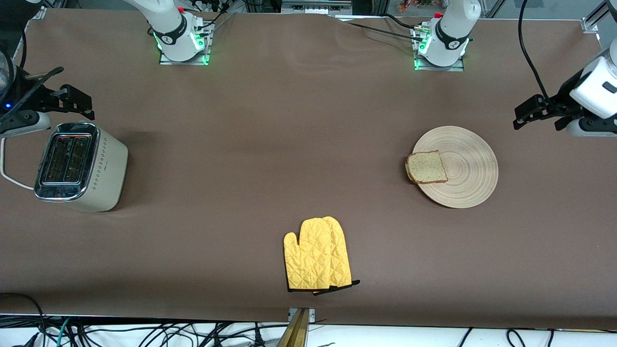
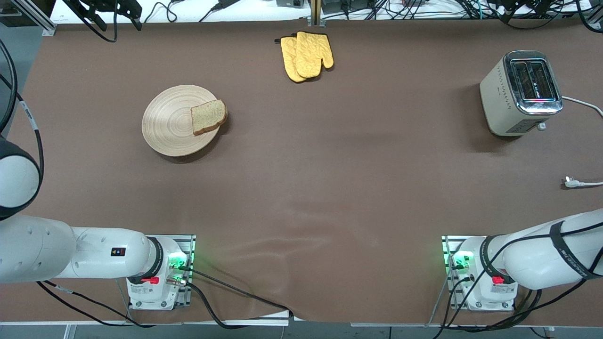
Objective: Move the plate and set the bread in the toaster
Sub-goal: 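Move the left gripper down toward the wooden plate's rim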
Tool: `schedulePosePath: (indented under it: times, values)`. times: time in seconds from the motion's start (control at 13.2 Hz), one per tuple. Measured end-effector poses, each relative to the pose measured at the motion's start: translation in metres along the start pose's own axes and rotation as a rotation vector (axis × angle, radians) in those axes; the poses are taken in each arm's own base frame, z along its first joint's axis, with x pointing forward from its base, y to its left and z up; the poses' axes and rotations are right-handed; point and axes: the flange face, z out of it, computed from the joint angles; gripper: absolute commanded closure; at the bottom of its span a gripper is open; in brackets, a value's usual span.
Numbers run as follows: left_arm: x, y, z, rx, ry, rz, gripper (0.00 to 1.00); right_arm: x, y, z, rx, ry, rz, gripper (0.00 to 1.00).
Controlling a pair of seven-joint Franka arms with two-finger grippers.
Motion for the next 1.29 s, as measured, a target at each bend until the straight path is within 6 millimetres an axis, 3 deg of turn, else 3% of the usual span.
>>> schedulePosePath:
  times: [0.99, 1.29]
  values:
    - [0.002, -0.002, 0.007, 0.001, -0.017, -0.003, 0.0, -0.003, -0.005, 0.002, 0.006, -0.031, -0.006, 0.0]
    - [0.012, -0.026, 0.029, -0.058, -0.058, -0.057, 0.0, -0.002, -0.005, 0.002, 0.006, -0.032, -0.007, 0.0]
